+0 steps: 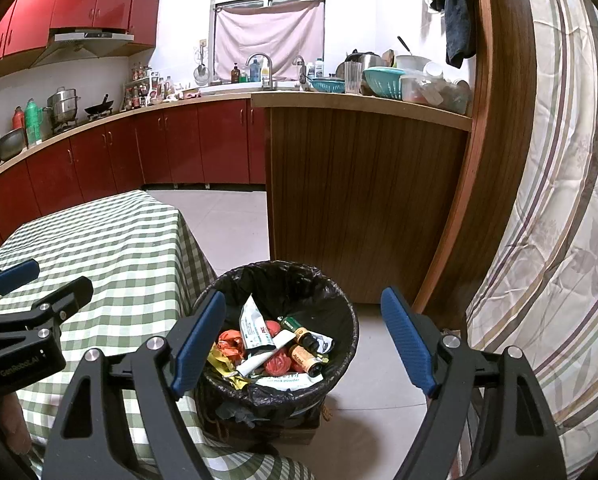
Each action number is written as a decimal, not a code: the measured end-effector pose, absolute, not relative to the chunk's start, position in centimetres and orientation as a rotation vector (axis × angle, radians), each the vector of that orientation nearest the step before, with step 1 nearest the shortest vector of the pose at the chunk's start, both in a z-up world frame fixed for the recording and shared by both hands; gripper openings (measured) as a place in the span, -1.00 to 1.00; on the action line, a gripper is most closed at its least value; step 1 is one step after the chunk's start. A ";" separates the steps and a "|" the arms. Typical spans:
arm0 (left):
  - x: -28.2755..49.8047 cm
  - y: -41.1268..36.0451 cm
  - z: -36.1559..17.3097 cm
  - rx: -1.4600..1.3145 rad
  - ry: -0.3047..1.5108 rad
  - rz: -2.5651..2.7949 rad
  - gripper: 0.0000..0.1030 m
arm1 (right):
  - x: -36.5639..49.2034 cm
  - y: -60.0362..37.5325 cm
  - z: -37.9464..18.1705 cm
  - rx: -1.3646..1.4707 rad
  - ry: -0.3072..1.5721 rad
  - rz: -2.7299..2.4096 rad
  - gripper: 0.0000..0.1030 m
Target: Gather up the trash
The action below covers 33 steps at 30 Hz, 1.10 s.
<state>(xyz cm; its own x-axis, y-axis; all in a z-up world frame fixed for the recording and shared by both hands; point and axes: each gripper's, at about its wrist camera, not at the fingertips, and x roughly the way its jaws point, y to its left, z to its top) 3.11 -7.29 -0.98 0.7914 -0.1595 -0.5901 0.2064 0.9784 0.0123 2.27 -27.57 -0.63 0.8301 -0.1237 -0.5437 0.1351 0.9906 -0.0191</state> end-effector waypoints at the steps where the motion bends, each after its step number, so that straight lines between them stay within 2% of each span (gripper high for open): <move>1: 3.1 -7.3 -1.0 0.077 0.628 -0.197 0.74 | 2.3 -27.6 -0.6 0.020 0.575 -0.138 0.51; 33: 3.3 -8.1 -0.6 0.087 0.625 -0.195 0.77 | 2.3 -27.5 -0.7 0.018 0.575 -0.137 0.51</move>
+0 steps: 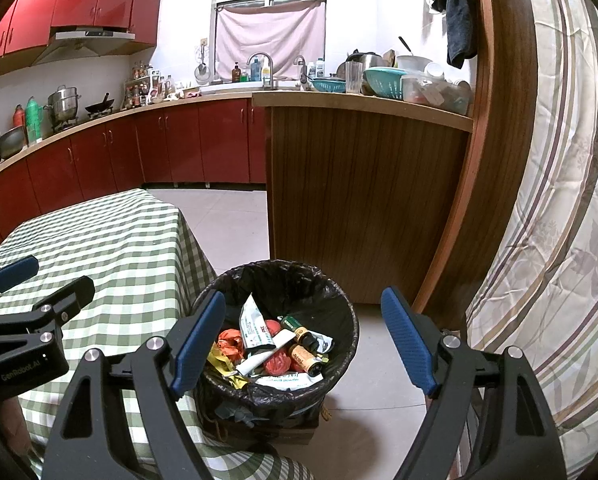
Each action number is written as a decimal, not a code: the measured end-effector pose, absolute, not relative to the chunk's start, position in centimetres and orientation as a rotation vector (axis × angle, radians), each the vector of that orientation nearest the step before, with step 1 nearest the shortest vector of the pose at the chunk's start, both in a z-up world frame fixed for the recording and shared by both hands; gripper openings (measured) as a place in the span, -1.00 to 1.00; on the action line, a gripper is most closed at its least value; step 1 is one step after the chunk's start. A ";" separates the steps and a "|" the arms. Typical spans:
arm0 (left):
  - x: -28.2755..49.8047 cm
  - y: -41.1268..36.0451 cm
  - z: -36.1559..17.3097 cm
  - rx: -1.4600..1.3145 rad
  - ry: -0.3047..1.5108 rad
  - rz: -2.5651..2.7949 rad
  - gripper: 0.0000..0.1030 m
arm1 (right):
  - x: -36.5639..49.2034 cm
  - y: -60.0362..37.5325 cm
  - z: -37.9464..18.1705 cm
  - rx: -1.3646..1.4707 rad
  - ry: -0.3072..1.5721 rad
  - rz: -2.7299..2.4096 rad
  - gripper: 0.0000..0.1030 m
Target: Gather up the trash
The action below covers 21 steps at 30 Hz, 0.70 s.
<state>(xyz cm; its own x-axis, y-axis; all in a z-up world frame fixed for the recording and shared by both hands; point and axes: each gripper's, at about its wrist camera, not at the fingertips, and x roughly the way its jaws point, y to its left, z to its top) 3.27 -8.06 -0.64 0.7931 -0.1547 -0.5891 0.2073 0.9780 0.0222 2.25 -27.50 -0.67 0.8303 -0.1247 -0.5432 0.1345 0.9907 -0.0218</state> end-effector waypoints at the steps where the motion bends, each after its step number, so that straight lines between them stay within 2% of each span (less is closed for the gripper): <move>1: 3.2 -7.8 -0.8 0.084 0.628 -0.196 0.77 | 2.3 -27.5 -0.7 0.018 0.575 -0.138 0.51; 19: 3.4 -7.0 -1.2 0.110 0.628 -0.190 0.85 | 2.7 -27.0 -0.9 0.002 0.584 -0.120 0.52; 21: 3.7 -6.0 -1.5 0.104 0.646 -0.178 0.85 | 2.7 -26.5 -1.0 -0.005 0.587 -0.113 0.56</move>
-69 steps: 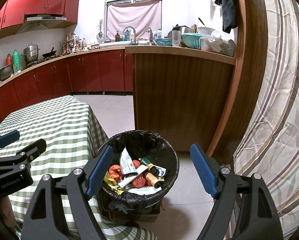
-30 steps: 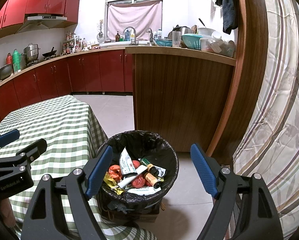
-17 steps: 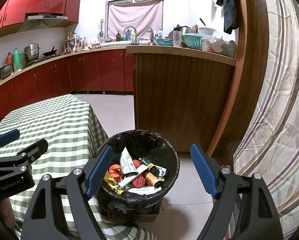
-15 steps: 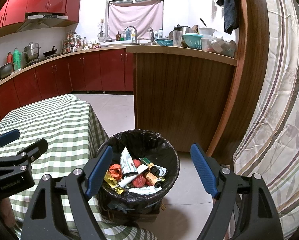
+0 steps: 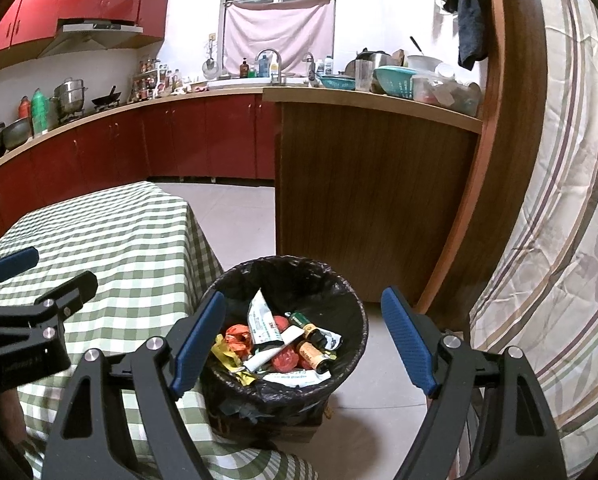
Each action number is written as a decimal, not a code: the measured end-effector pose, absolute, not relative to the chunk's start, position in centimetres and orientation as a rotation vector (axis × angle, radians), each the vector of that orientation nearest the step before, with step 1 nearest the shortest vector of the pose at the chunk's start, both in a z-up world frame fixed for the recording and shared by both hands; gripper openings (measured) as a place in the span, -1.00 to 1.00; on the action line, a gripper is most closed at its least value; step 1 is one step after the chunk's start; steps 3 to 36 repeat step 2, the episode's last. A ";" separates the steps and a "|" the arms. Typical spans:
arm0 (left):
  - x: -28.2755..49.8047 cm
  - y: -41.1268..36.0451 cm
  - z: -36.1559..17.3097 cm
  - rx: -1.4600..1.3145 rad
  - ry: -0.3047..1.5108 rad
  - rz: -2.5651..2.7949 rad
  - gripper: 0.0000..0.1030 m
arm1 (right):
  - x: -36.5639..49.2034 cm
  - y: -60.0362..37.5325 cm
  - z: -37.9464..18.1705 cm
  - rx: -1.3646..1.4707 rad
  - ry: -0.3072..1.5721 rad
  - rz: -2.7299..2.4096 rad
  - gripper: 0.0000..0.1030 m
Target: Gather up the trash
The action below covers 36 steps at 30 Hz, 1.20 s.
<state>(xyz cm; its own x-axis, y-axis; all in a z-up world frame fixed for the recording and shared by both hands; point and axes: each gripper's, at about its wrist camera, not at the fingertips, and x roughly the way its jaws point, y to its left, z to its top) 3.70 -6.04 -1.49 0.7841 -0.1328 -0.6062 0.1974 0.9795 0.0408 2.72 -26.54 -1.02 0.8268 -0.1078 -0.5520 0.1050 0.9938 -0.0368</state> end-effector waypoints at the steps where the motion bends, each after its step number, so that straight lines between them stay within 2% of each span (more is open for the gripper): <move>1: 4.0 -5.2 -1.7 0.097 0.662 -0.167 0.85 | 2.8 -26.2 -1.0 -0.008 0.586 -0.107 0.58; 36: 4.1 -4.6 -2.0 0.093 0.674 -0.157 0.85 | 2.9 -25.9 -1.0 -0.010 0.588 -0.100 0.58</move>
